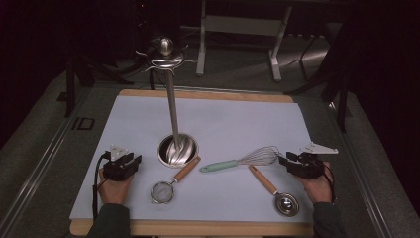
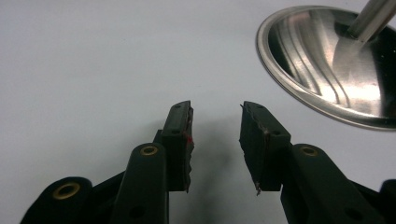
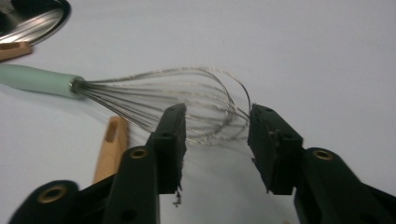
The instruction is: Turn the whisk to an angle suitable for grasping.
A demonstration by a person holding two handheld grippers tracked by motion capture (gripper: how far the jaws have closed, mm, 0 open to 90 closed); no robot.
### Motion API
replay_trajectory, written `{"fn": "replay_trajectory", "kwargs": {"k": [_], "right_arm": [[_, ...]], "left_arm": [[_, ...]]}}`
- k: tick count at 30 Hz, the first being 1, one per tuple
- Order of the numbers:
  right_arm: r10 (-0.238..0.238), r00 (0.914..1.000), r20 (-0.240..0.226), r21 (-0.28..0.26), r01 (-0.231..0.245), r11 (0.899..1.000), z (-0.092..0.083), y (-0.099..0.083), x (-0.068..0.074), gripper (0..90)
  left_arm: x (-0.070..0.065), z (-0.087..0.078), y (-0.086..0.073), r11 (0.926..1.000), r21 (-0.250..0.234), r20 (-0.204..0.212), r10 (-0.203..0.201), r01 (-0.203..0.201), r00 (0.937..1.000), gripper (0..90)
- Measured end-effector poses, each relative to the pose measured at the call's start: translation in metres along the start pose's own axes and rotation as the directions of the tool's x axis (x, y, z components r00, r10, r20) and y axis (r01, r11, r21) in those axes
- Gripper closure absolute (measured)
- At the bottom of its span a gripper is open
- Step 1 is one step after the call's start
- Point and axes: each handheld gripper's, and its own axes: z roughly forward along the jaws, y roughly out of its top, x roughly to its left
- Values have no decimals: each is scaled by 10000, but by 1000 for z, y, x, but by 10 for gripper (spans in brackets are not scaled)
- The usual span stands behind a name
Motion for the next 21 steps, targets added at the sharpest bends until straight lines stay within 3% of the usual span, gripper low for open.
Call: {"fn": "replay_trajectory", "kwargs": {"k": [4, 9, 12, 21], "right_arm": [[-244, 9996, -159, 112, 246, 9996, 0, 12, 8, 526], [-873, 9951, -473, 376, 891, 9953, 5, 24, 20, 528], [-1164, 9871, -1097, 598, 1235, 9905, 10, 34, 28, 540], [-2035, 9662, -1584, 826, 2183, 9724, 24, 52, 52, 525]], "left_arm": [[0, 0, 0, 10000, -32, -15, -11, 11, 10000, 637], [0, -1, 0, 10000, -34, -60, 18, -19, 10000, 620], [-1, -1, 0, 10000, -68, -104, 57, -57, 9999, 615], [-1, 0, 0, 10000, -43, -102, 53, -54, 9999, 592]]}}
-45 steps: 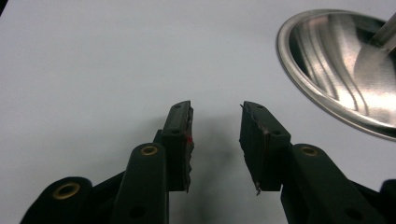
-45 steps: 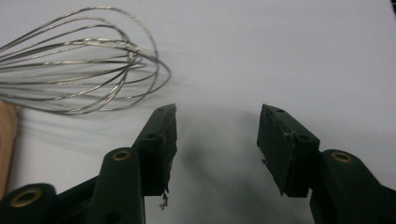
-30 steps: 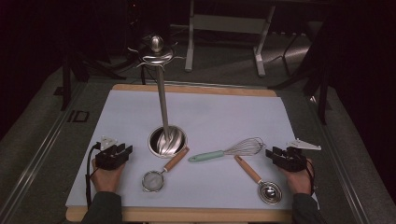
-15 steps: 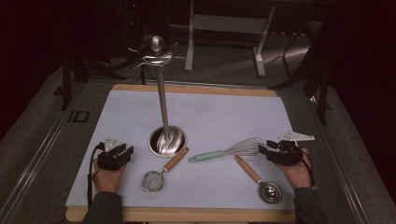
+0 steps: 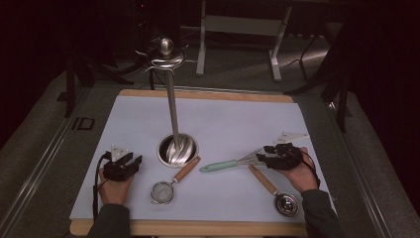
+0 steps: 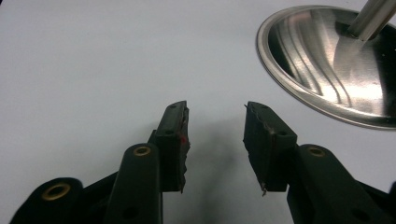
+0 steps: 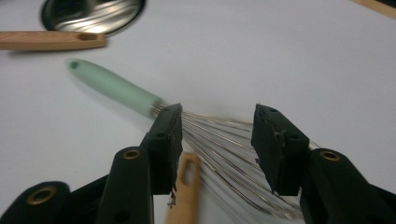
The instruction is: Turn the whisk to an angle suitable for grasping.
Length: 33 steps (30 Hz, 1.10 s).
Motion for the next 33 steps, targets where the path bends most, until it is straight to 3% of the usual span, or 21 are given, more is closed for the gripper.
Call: {"fn": "replay_trajectory", "kwargs": {"k": [2, 8, 15, 21, 27, 29, 33], "right_arm": [[-231, 9987, -454, 231, 242, 9994, 11, 6, 8, 481], [-727, 9960, -516, 718, 763, 9945, 30, 13, 20, 407], [-1193, 9920, -421, 1221, 1236, 9848, 52, 19, 31, 418], [-1899, 9799, -611, 1852, 1980, 9625, 70, 22, 40, 398], [-2235, 9692, -1031, 1972, 2401, 9505, 80, 25, 44, 373], [-2549, 9568, -1397, 2264, 2815, 9325, 87, 27, 46, 355], [-2918, 9418, -1671, 2634, 3279, 9073, 96, 30, 48, 347]], "left_arm": [[0, 0, 0, 10000, -2, -16, 15, -15, 10000, 592], [0, 0, 0, 10000, -53, 29, 5, -5, 10000, 581], [1, -1, 0, 9999, -95, 74, -37, 38, 10000, 573], [0, -1, 0, 10000, -98, 82, -16, 17, 10000, 569], [0, -1, 0, 9999, -98, 74, -20, 20, 10000, 566], [0, -1, 0, 10000, -92, 76, -19, 20, 10000, 566], [1, -1, 0, 10000, -88, 74, -35, 36, 10000, 566]]}}
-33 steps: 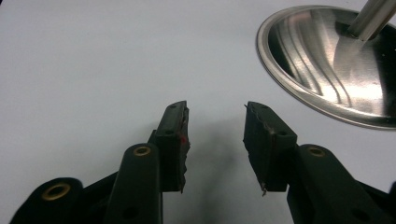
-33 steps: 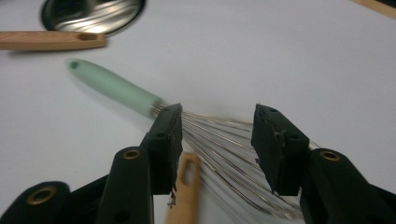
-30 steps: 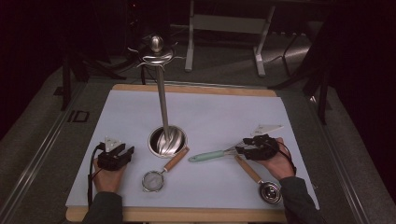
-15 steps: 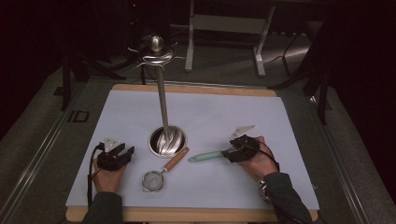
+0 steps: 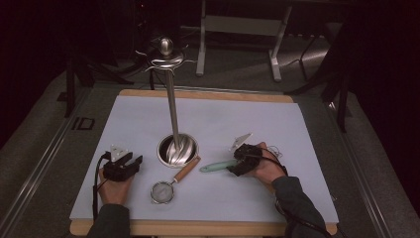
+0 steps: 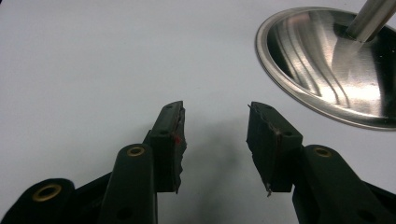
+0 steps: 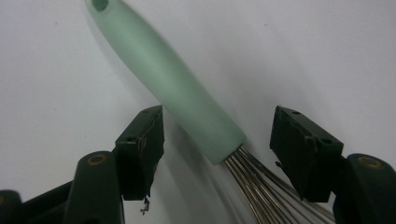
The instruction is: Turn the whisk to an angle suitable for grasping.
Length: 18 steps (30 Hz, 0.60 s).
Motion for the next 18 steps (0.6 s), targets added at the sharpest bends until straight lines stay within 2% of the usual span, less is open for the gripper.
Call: {"fn": "replay_trajectory", "kwargs": {"k": [4, 7, 9, 10, 16, 18], "right_arm": [[-140, 9997, -182, 250, 144, 9996, 4, 2, -2, 349], [-391, 9990, -222, 624, 404, 9972, 9, 3, -5, 397], [-340, 9989, -320, 633, 360, 9973, 10, 2, -7, 421], [-279, 9993, -239, 622, 294, 9976, 9, 2, -9, 470], [-242, 9996, -158, 549, 250, 9982, 10, 3, -16, 509], [-194, 9998, -5, 604, 194, 9980, 11, 5, -19, 539]], "left_arm": [[0, 0, 0, 10000, -2, 2, -1, 1, 10000, 566], [0, 0, 0, 10000, -8, 9, 8, -8, 10000, 566], [0, 0, 0, 10000, -9, 6, 8, -8, 10000, 566], [0, 0, 0, 10000, -9, 4, 5, -5, 10000, 566], [0, 0, 0, 10000, -3, -4, 2, -2, 10000, 566], [0, 0, 0, 10000, -4, -1, 5, -5, 10000, 566]]}}
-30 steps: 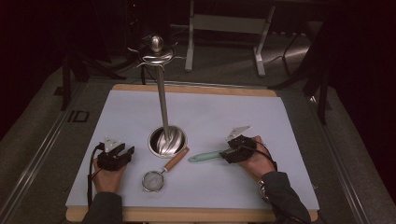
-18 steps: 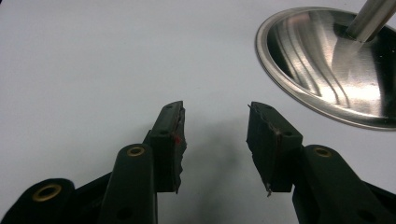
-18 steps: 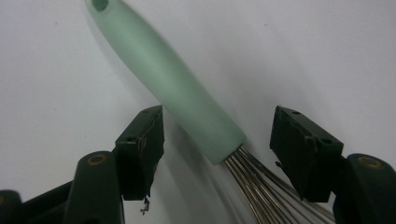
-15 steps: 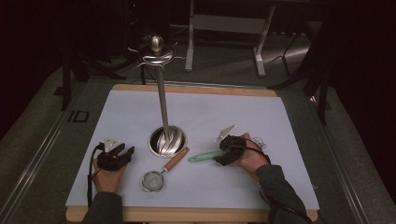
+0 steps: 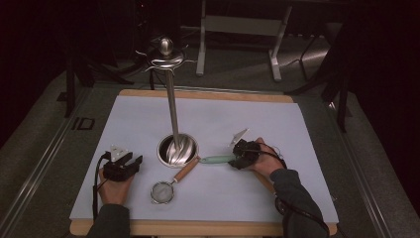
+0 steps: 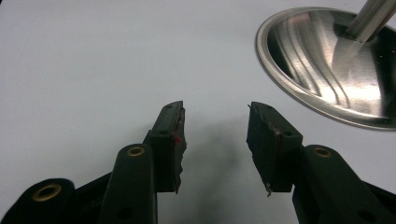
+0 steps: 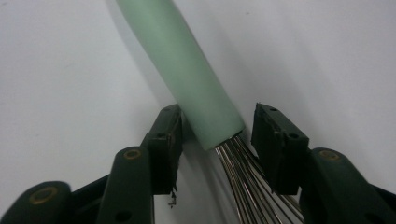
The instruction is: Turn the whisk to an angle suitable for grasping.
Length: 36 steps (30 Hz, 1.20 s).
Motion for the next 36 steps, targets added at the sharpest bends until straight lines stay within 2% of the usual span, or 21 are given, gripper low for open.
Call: {"fn": "replay_trajectory", "kwargs": {"k": [10, 12, 13, 22, 23, 24, 28, 33, 36], "right_arm": [[131, 9998, 153, 236, -134, 9996, 1, 4, -12, 590], [197, 9998, 25, 371, -198, 9991, 2, 7, -18, 596], [265, 9995, -195, 492, -255, 9985, 2, 9, -20, 590], [73, 9943, -1066, 936, 27, 9956, 7, 24, -28, 568], [-54, 9943, -1064, 1293, 192, 9914, 11, 28, -27, 577], [-66, 9939, -1105, 1401, 222, 9899, 11, 29, -28, 582], [-199, 9930, -1167, 1499, 375, 9880, 11, 31, -30, 625], [-624, 9933, -970, 1467, 763, 9862, 11, 32, -29, 660], [-863, 9952, -466, 1419, 921, 9856, 10, 31, -29, 690]], "left_arm": [[0, 0, 0, 10000, -9, 19, 9, -9, 10000, 566], [0, 0, 0, 10000, -6, 23, 0, 0, 10000, 566], [0, 0, 0, 10000, -8, 22, 0, 0, 10000, 566], [0, 0, 0, 10000, -3, 26, 1, -1, 10000, 566], [0, 0, 0, 10000, -14, 31, -26, 26, 10000, 565], [0, 0, 0, 10000, -16, 32, -25, 25, 10000, 565], [0, 0, 0, 10000, -17, 33, -24, 24, 10000, 564], [0, 0, 0, 10000, -31, 1, -21, 21, 10000, 564], [0, 0, 0, 10000, -37, -20, -13, 13, 10000, 564]]}}
